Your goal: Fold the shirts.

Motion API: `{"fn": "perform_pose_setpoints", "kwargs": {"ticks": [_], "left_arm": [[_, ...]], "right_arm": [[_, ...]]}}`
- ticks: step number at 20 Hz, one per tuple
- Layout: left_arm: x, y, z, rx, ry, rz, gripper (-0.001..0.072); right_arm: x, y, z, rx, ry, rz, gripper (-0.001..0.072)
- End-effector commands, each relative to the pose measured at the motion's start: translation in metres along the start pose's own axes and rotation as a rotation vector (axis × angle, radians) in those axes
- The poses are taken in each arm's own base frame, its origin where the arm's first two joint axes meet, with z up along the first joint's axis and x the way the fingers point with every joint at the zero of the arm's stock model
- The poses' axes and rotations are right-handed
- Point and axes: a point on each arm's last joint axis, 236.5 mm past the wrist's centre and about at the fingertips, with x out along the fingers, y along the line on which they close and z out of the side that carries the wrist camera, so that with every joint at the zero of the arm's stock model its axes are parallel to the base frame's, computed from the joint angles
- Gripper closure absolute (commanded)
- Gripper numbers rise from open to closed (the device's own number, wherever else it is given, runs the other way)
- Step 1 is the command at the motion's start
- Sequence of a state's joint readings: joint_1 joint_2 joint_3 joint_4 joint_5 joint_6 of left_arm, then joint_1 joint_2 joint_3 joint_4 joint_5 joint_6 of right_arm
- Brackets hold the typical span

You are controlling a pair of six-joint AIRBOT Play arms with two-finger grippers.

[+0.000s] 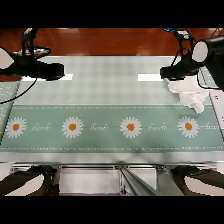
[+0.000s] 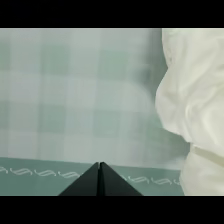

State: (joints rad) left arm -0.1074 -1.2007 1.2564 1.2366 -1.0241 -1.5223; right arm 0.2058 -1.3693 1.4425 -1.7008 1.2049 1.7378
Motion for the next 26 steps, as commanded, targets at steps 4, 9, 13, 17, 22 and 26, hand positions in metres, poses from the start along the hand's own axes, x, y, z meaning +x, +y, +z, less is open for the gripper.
{"fn": "perform_pose_setpoints", "kwargs": {"ticks": [4,9,13,17,22,26], "left_arm": [[0.009,0.009,0.038,-0.008,-0.152,0.019,0.026],[0.039,0.034,0.026,-0.016,-0.083,0.069,0.0201],[0.06,0.042,0.015,-0.03,-0.035,0.077,0.02],[0.07,0.045,0.003,-0.038,0.015,0.078,0.02],[0.068,0.047,-0.005,-0.045,0.054,0.079,0.0201],[0.046,0.058,-0.005,-0.073,0.104,0.085,0.02]], "right_arm": [[-0.019,-0.062,0.089,-0.092,-0.369,-0.264,0.0296],[0.042,-0.156,0.06,0.153,-0.235,-0.324,0.0298],[0.128,-0.179,0.012,0.278,-0.052,-0.224,0.03],[0.181,-0.18,-0.022,0.286,0.062,-0.203,0.0304],[0.204,-0.169,-0.044,0.313,0.142,-0.172,0.0306],[0.193,-0.161,-0.05,0.284,0.212,-0.137,0.0681]]}}
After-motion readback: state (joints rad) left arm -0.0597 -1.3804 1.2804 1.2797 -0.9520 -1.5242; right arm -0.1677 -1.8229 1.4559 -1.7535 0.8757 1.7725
